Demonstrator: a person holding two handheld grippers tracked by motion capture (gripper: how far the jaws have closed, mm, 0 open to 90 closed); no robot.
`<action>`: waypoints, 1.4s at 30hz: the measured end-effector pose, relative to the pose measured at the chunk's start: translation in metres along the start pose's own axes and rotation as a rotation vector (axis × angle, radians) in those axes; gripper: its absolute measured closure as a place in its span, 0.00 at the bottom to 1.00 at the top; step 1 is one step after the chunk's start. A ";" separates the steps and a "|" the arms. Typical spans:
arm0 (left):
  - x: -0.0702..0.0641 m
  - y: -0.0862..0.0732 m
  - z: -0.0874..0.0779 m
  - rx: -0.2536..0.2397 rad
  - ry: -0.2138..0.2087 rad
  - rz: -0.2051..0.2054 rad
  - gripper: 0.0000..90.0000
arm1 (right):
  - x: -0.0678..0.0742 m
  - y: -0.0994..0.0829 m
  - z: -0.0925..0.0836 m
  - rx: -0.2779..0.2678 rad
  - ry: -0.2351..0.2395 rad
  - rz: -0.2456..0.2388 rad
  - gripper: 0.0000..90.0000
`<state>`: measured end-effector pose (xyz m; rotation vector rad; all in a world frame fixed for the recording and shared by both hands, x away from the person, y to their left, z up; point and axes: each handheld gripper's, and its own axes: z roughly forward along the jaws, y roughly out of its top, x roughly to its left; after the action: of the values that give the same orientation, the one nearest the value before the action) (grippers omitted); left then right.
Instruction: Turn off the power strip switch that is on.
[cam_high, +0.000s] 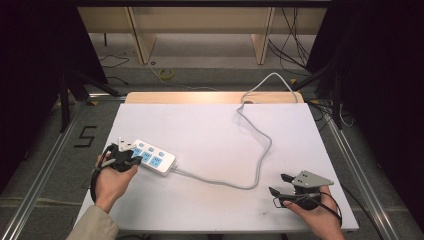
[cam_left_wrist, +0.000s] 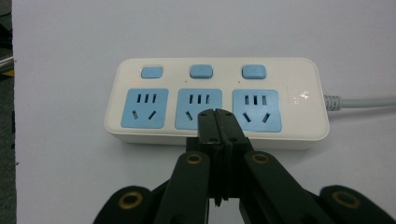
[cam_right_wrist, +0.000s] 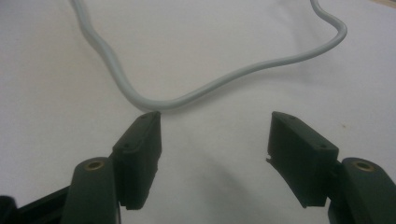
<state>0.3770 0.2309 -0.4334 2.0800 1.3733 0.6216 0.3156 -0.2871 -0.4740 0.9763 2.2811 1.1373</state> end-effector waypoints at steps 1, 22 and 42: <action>0.000 0.000 0.000 0.001 0.001 -0.001 1.00 | 0.000 0.000 0.000 0.001 -0.001 0.000 0.40; 0.009 0.011 0.002 -0.010 0.030 -0.015 1.00 | -0.001 0.000 0.000 0.000 -0.003 -0.001 0.40; 0.012 0.017 0.004 -0.007 0.032 -0.027 1.00 | -0.002 -0.001 0.000 -0.007 -0.004 0.010 0.40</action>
<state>0.3951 0.2359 -0.4237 2.0506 1.4132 0.6506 0.3167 -0.2893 -0.4746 0.9880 2.2698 1.1456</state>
